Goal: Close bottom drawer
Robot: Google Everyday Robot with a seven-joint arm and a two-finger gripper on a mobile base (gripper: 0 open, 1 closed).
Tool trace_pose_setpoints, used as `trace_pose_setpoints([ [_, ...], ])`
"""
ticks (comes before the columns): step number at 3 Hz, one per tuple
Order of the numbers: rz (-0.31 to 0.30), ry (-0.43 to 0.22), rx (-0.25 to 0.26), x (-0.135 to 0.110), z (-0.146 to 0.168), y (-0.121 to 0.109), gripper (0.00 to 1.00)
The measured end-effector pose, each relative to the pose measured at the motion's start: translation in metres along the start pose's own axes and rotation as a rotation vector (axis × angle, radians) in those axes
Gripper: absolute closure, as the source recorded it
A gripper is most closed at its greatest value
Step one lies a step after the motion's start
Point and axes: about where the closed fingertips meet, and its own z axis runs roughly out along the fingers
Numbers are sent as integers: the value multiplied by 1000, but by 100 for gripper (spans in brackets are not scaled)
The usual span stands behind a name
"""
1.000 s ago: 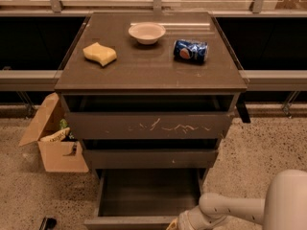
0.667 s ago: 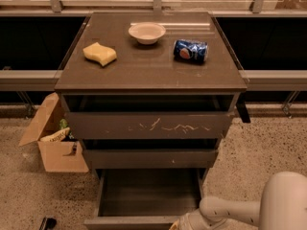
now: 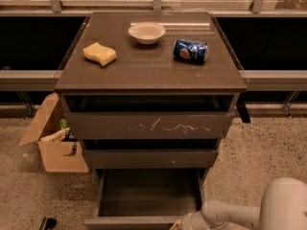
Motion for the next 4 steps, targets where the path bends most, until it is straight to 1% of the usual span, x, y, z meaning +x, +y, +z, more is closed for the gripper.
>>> trace_pose_setpoints([
  [1,3,-4,32,4,-1,-8,64],
  [2,0,-12,78,9,-5,-26,33],
  [3,1,-20,105,12,-7,-40,10],
  [4,3,-37,119,18,-10,-56,0],
])
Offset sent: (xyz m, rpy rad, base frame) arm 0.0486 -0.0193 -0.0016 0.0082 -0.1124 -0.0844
